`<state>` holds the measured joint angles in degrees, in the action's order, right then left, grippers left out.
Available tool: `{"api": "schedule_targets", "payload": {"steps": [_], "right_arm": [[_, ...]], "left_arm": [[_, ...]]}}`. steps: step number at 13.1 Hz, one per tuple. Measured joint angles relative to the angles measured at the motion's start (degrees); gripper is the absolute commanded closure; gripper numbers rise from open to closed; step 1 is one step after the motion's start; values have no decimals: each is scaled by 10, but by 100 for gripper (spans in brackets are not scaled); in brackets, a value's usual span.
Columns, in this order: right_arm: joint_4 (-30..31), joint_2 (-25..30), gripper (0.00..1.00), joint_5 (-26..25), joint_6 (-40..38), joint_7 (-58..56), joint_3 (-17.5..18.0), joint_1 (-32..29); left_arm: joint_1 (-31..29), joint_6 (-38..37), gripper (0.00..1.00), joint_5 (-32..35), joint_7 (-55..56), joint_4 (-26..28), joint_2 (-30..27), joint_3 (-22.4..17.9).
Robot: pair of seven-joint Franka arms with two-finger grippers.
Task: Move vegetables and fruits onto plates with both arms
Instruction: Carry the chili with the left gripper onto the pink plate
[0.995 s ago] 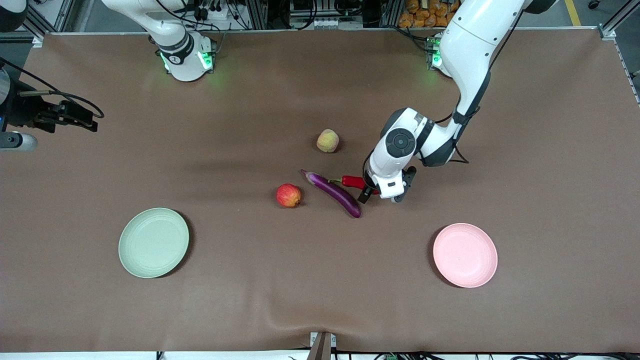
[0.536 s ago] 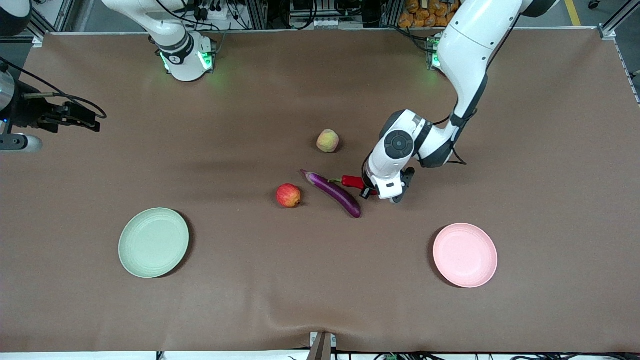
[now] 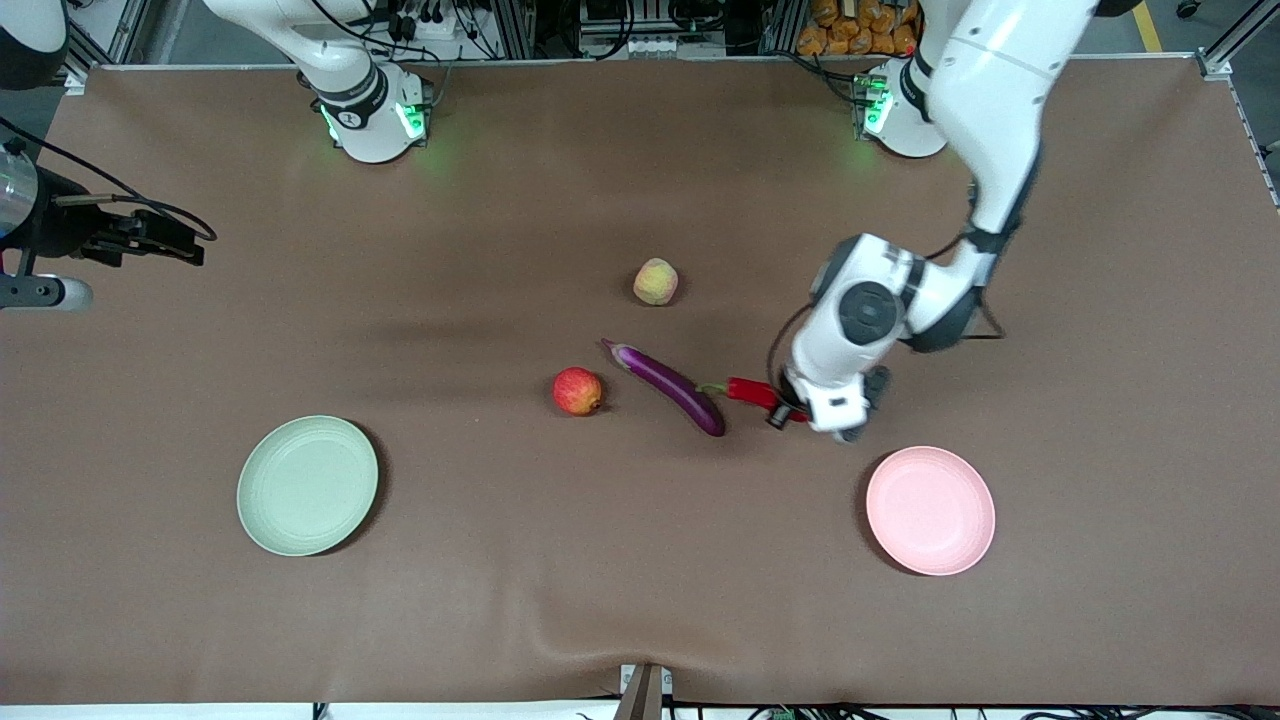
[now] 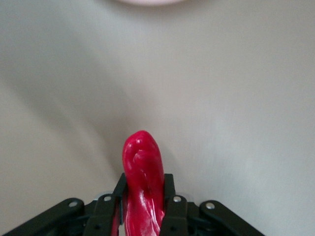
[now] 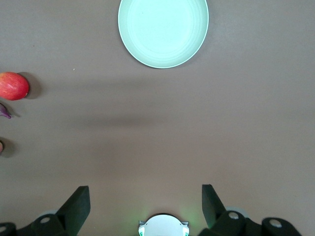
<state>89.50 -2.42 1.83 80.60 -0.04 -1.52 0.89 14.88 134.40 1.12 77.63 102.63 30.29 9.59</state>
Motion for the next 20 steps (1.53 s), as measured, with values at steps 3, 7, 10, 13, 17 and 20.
{"api": "schedule_targets", "payload": {"steps": [3, 7, 10, 13, 17, 20], "right_arm": [[2, 0, 0, 0, 8, 0, 1, 1], [3, -2, 0, 4, 12, 8, 3, 6], [4, -13, 0, 9, 33, 65, 4, 36], [5, -35, 0, 9, 56, 135, 6, 75], [6, -59, 0, 11, 75, 220, 7, 114], [10, -89, 0, 12, 113, 323, 8, 166]], "left_arm": [[-99, -59, 100, 0, -152, -49, -14, -3], [-198, -59, 100, -1, -293, -103, 50, -2], [-211, -48, 100, -11, -303, -164, 118, 1], [-208, -39, 2, -11, -320, -193, 148, 5], [-208, -30, 0, -11, -327, -202, 156, 10], [-200, -30, 0, -12, -275, -214, 147, 47]]}}
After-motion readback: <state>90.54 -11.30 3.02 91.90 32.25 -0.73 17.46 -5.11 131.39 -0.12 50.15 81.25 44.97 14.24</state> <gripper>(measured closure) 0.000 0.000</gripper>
